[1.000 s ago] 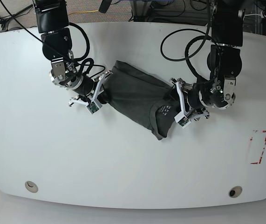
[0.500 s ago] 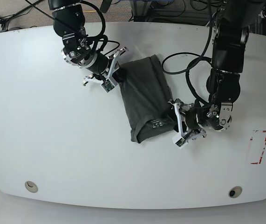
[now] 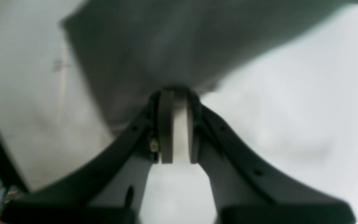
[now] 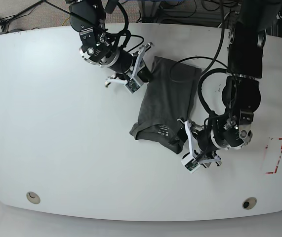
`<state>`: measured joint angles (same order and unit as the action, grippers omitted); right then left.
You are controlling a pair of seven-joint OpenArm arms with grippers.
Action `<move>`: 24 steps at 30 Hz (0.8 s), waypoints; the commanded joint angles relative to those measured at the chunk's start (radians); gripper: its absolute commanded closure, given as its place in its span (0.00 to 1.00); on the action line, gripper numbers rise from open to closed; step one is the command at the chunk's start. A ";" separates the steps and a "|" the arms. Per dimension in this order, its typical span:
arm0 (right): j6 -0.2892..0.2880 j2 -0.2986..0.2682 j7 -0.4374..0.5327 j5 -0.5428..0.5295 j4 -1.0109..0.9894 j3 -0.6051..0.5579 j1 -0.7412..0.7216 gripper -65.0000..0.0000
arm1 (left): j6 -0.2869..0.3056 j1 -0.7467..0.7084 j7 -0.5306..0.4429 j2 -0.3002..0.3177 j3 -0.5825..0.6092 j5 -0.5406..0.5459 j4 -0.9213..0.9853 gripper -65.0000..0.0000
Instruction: Fold the T-shirt properly
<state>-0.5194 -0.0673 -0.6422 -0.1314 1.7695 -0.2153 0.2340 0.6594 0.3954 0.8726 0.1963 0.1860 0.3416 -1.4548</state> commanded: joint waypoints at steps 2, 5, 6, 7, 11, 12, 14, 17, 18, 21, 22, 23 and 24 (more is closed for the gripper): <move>0.000 -0.009 -0.043 -0.014 0.073 0.058 -0.025 0.90 | -0.005 -0.025 0.004 0.018 -0.003 0.011 -0.136 0.44; -0.008 -0.013 -0.072 -0.011 0.108 0.103 -0.035 0.90 | -0.010 -0.099 0.001 0.016 0.000 0.009 -0.217 0.44; -0.008 -0.019 -0.083 -0.011 0.119 0.124 -0.038 0.90 | -0.030 -0.129 0.000 0.016 0.000 0.009 -0.241 0.44; -0.008 -0.029 -0.089 -0.015 0.123 0.139 -0.040 0.90 | -0.059 -0.149 0.000 0.009 0.000 0.009 -0.255 0.44; -0.009 -0.052 -0.092 -0.015 0.126 0.198 -0.064 0.90 | -0.283 -0.232 -0.002 -0.053 0.002 0.009 -0.292 0.39; -0.009 -0.058 -0.092 -0.015 0.126 0.210 -0.064 0.90 | -0.321 -0.247 -0.002 -0.059 0.004 0.007 -0.298 0.36; -0.009 -0.068 -0.092 -0.015 0.125 0.228 -0.071 0.90 | -0.385 -0.270 -0.017 -0.080 0.005 0.006 -0.298 0.30; -0.009 -0.068 -0.092 -0.015 0.126 0.254 -0.071 0.89 | -0.442 -0.318 -0.091 -0.102 0.010 -0.029 -0.292 0.29; -0.009 -0.068 -0.092 -0.015 0.126 0.268 -0.071 0.89 | -0.456 -0.339 -0.122 -0.111 0.036 -0.057 -0.292 0.29; -0.011 -0.068 -0.092 -0.015 0.126 0.307 -0.071 0.89 | -0.521 -0.384 -0.201 -0.117 0.125 -0.166 -0.292 0.29; -0.011 -0.068 -0.092 -0.015 0.126 0.317 -0.068 0.89 | -0.542 -0.398 -0.226 -0.117 0.152 -0.200 -0.289 0.29; -0.011 -0.068 -0.092 -0.015 0.126 0.327 -0.064 0.90 | -0.571 -0.416 -0.258 -0.119 0.189 -0.240 -0.284 0.28; -0.011 -0.068 -0.092 -0.015 0.126 0.333 -0.064 0.90 | -0.594 -0.425 -0.281 -0.123 0.214 -0.266 -0.278 0.28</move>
<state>-0.5247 -0.1291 -0.7605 -0.1337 1.8751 0.1047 0.1761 0.1005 -0.0433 0.6514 0.0799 0.3752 0.1123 -1.7226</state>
